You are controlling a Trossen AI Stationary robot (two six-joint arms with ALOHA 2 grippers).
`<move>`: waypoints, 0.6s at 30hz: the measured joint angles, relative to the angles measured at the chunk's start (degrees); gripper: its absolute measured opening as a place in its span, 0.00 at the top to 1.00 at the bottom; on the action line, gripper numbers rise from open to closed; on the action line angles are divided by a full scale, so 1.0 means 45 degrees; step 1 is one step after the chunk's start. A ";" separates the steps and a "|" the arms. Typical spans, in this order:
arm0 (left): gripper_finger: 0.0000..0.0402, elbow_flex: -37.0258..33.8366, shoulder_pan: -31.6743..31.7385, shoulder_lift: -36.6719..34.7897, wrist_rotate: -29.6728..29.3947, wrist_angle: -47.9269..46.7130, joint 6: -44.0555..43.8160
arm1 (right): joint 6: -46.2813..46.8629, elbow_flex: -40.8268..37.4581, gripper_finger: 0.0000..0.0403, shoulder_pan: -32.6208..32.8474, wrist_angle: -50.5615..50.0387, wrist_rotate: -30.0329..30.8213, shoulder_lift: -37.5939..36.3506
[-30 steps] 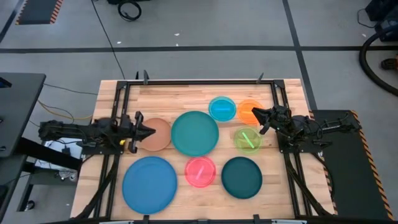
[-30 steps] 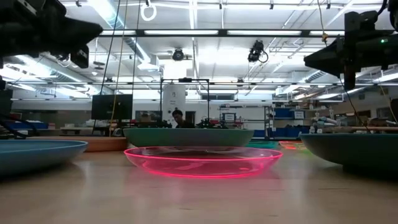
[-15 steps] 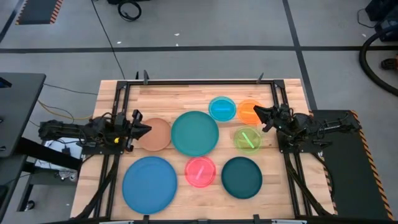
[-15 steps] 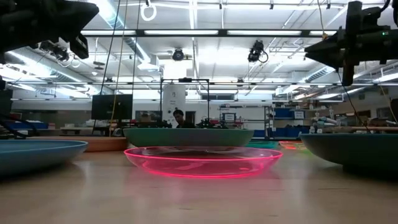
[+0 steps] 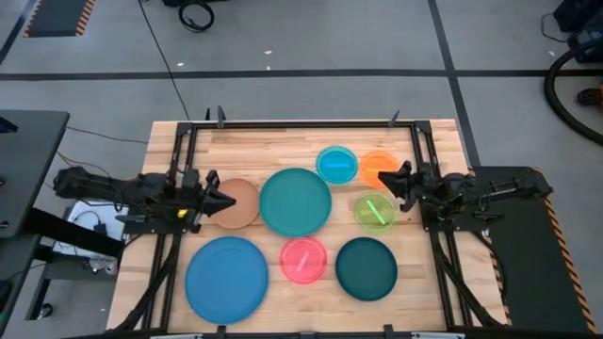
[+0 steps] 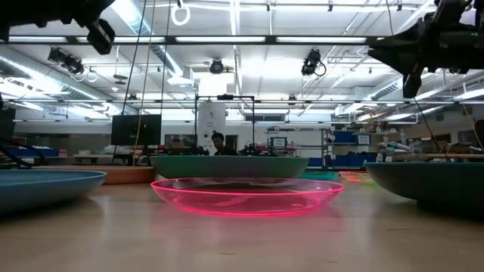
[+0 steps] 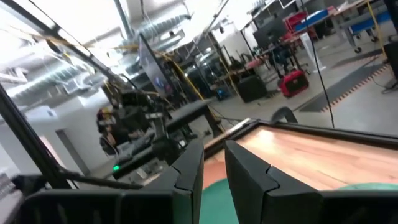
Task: Stack plastic plates
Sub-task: Stack the green plate on top of the blue plate
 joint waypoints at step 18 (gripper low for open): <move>0.93 0.2376 -0.3487 0.4469 -0.1455 -0.3922 -0.0511 | -0.1649 0.1085 0.81 -0.0019 0.1278 0.0461 0.3815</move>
